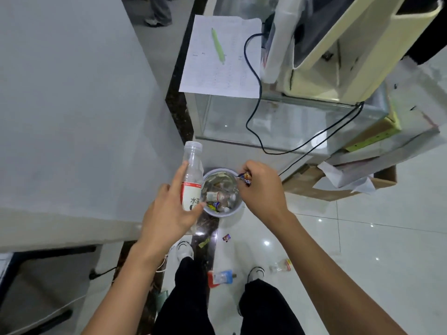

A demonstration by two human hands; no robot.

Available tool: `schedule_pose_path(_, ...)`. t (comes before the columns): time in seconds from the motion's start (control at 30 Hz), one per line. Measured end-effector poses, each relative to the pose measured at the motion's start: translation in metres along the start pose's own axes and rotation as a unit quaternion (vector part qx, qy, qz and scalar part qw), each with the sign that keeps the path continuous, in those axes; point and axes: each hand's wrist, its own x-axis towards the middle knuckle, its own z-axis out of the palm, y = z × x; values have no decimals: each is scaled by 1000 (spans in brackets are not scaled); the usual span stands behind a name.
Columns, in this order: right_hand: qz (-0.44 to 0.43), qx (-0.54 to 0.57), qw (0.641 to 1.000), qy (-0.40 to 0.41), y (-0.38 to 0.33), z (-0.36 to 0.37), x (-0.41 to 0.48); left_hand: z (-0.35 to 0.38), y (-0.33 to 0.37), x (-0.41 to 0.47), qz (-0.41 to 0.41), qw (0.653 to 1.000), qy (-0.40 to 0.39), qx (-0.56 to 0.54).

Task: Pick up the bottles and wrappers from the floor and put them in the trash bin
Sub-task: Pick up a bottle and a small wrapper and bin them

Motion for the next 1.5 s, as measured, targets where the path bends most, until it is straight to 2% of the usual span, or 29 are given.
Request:
schedule_pose_path(0.07, 39, 0, 999, -1, 1, 18, 12, 5, -15, 21, 4, 1000, -20, -1)
schedule_pose_path(0.27, 39, 17, 998, 34, 48, 111, 44, 78, -72, 89, -12, 999, -45, 0)
schedule_pose_path(0.6, 33, 19, 999, -6, 200, 312, 77, 255, -206, 204, 5, 1000, -2, -29)
schedule_pose_path(0.83, -6, 0, 1000, 11, 266, 403, 101, 328, -257, 262, 50, 998, 27, -27)
schedule_pose_path(0.93, -44, -7, 999, 12, 283, 424, 105, 344, -271, 262, 45, 998, 41, -26)
schedule_pose_path(1.1, -26, -74, 993, -88, 287, 431, 113, 347, -270, 248, 49, 996, 69, -10)
schedule_pose_path(1.5, -50, -66, 995, -57, 280, 392, 111, 363, -253, 229, 30, 999, 42, 10)
